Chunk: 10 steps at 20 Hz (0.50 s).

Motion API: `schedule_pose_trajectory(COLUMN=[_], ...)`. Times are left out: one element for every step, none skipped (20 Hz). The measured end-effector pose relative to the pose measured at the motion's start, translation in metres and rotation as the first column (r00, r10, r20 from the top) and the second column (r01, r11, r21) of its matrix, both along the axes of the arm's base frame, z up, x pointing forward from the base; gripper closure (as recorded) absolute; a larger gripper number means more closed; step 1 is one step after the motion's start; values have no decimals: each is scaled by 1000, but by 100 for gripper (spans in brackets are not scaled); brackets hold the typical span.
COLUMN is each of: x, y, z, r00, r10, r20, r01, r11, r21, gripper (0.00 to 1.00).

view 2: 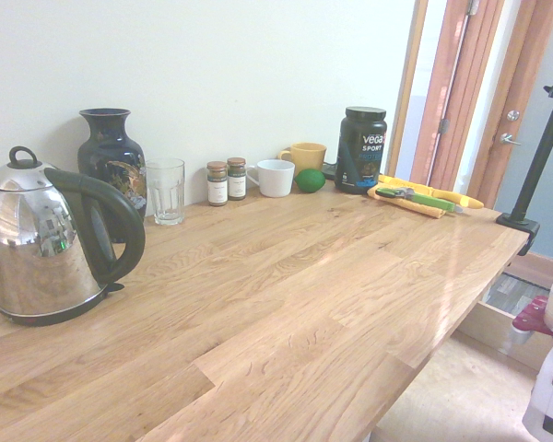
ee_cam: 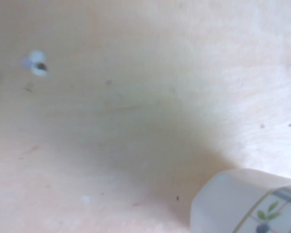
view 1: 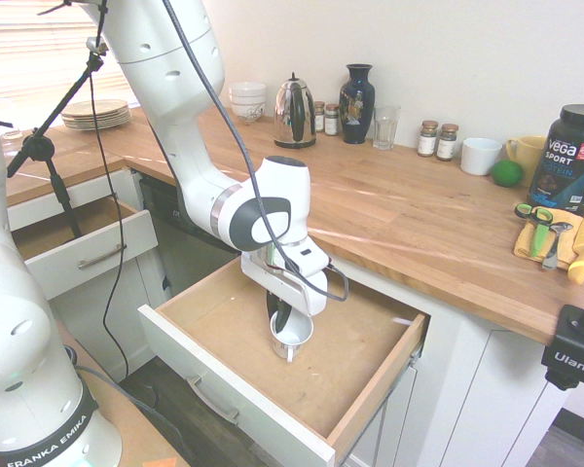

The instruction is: Put mug in the drawer

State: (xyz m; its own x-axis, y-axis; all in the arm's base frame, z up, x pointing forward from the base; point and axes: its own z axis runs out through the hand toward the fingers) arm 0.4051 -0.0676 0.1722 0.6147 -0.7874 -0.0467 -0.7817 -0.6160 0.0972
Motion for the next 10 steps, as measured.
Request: schedule_pose_trajectory(x=[2, 5, 8, 11, 13, 15, 16, 18, 19, 21], y=[0, 0, -1, -1, -1, 0, 0, -1, -1, -1], z=[-5, -8, -9, -10, -10, -10, -9, -8, -8, -8], r00=[1000, 1000, 1000, 1000, 1000, 1000, 1000, 1000, 1000, 1000], r10=[-2, -2, -4, -5, -7, -9, -11, -11, -12, -13], r20=[-4, -6, -7, -5, -3, 0, 1, 3, 3, 1], r01=[2, 2, 4, 5, 7, 9, 11, 11, 12, 13], r11=[1000, 1000, 1000, 1000, 1000, 1000, 1000, 1000, 1000, 1000], r21=[-1, -2, -3, -4, -5, -4, -4, -5, -5, -5], gripper=[100, 100, 100, 100, 100, 100, 100, 100, 100, 100])
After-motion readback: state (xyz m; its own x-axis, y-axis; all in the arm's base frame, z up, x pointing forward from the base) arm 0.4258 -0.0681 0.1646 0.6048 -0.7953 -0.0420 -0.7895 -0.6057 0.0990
